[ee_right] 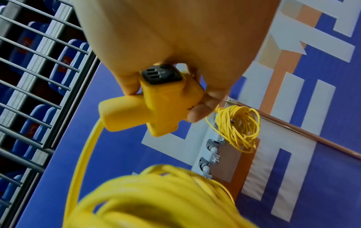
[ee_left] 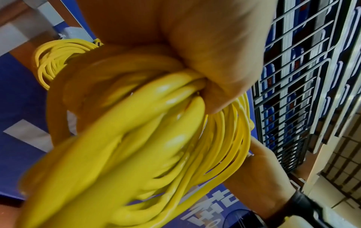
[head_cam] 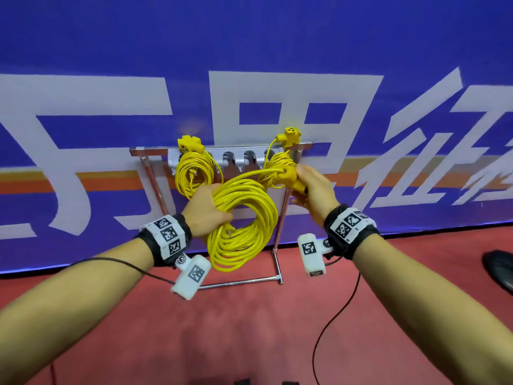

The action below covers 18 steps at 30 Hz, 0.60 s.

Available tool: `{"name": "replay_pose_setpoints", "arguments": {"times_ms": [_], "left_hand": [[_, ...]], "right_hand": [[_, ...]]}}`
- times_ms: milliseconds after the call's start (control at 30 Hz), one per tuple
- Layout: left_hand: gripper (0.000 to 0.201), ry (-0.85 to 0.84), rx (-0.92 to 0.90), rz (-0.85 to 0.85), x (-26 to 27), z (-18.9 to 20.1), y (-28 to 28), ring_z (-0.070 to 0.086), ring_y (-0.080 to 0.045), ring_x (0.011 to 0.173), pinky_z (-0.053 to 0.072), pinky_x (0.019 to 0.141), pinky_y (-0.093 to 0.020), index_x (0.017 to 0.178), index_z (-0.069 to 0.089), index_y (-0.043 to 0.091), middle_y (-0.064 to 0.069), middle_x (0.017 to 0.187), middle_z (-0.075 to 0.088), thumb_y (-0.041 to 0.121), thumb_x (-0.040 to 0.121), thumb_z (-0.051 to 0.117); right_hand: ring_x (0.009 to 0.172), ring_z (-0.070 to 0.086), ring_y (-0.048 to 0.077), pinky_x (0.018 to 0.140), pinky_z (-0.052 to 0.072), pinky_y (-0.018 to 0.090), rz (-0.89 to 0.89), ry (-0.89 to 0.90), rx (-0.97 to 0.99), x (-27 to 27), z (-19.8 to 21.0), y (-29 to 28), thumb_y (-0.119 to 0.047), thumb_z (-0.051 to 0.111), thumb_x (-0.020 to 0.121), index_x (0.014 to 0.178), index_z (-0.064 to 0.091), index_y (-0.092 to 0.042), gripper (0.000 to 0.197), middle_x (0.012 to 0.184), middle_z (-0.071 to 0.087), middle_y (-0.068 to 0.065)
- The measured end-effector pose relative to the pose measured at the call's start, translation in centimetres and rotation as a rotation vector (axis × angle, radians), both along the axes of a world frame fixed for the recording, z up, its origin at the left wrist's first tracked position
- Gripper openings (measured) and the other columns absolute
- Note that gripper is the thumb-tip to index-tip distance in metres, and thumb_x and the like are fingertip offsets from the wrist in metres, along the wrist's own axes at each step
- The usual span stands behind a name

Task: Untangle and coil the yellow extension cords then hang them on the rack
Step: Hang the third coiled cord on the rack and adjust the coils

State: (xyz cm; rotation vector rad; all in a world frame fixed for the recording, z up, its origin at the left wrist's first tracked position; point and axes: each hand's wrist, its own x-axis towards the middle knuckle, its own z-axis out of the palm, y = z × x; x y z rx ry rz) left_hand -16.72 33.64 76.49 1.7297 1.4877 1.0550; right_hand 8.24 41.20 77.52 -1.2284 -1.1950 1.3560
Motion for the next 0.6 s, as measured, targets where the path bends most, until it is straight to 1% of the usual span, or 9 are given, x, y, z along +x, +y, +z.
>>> {"name": "replay_pose_setpoints", "arguments": {"times_ms": [67,100,167,200,267,333,433,500,600], "left_hand": [[0.024,0.084,-0.016,-0.002,-1.0,-1.0,2.6,0.046,-0.002,0.053,0.039,0.054,-0.023,0.067,0.053,0.018,0.003,0.06,0.056,0.014,0.05,0.07],[0.025,0.109,-0.03,-0.01,-1.5,-1.7,4.0,0.046,-0.003,0.052,0.039,0.054,-0.024,0.065,0.051,0.02,0.007,0.058,0.055,0.014,0.05,0.07],[0.027,0.133,-0.087,-0.021,-2.3,-3.2,6.4,0.049,-0.005,0.051,0.041,0.054,-0.027,0.066,0.053,0.021,0.009,0.055,0.056,0.01,0.052,0.073],[0.027,0.154,-0.123,-0.015,-2.7,-4.0,7.8,0.05,-0.005,0.051,0.042,0.054,-0.027,0.066,0.054,0.021,0.009,0.055,0.058,0.007,0.054,0.074],[0.026,0.18,-0.171,0.011,-3.3,-5.5,10.7,0.051,-0.007,0.05,0.045,0.053,-0.032,0.066,0.054,0.023,0.01,0.055,0.059,0.013,0.052,0.073],[0.024,0.22,-0.215,0.046,-4.0,-6.6,13.3,0.053,-0.011,0.052,0.047,0.055,-0.036,0.065,0.053,0.025,0.009,0.055,0.059,0.025,0.05,0.071],[0.025,0.348,-0.245,0.03,-4.8,-8.1,17.3,0.06,-0.014,0.061,0.047,0.057,-0.032,0.068,0.051,0.031,0.009,0.063,0.061,0.034,0.053,0.07],[0.026,0.43,-0.278,0.004,-5.2,-9.0,18.9,0.062,-0.016,0.067,0.049,0.061,-0.032,0.076,0.054,0.031,0.01,0.07,0.064,0.034,0.059,0.073],[0.03,0.515,-0.316,-0.04,-5.9,-10.4,20.8,0.065,-0.023,0.074,0.051,0.064,-0.036,0.086,0.058,0.025,0.008,0.075,0.066,0.036,0.062,0.072]], "right_hand": [[0.077,0.063,0.016,0.058,0.052,0.026,-0.061,0.005,0.041,-0.8,-0.1,3.4,-0.03,0.065,0.093,0.117,0.064,-0.018,0.028,0.102,0.067,0.009],[0.079,0.065,0.017,0.062,0.054,0.028,-0.077,0.015,0.058,-1.3,-0.3,5.3,-0.03,0.07,0.086,0.114,0.064,-0.018,0.031,0.105,0.068,0.011],[0.092,0.069,0.024,0.078,0.058,0.036,-0.08,0.04,0.068,-2.3,-0.7,9.1,-0.029,0.076,0.075,0.111,0.064,-0.018,0.039,0.113,0.069,0.016],[0.098,0.068,0.026,0.085,0.057,0.038,-0.07,0.043,0.071,-2.9,-1.1,11.2,-0.024,0.078,0.076,0.113,0.063,-0.015,0.041,0.117,0.068,0.019],[0.103,0.066,0.024,0.09,0.056,0.034,-0.05,0.001,0.082,-4.3,-2.2,15.4,-0.017,0.078,0.081,0.12,0.063,-0.01,0.043,0.12,0.066,0.018],[0.106,0.066,0.021,0.093,0.056,0.035,-0.036,-0.082,0.105,-5.5,-3.5,19.1,-0.029,0.08,0.076,0.122,0.064,-0.012,0.052,0.119,0.067,0.011],[0.104,0.067,0.024,0.094,0.055,0.045,0.062,-0.228,0.119,-6.9,-5.7,25.0,-0.049,0.078,0.064,0.116,0.067,-0.021,0.06,0.114,0.068,0.009],[0.105,0.064,0.026,0.096,0.052,0.046,0.134,-0.343,0.189,-7.5,-6.7,28.0,-0.05,0.077,0.07,0.115,0.068,-0.02,0.055,0.111,0.068,0.009],[0.124,0.05,0.028,0.106,0.037,0.034,0.26,-0.58,0.326,-8.7,-8.0,31.1,-0.05,0.071,0.08,0.123,0.066,-0.016,0.055,0.126,0.059,0.013]]}}
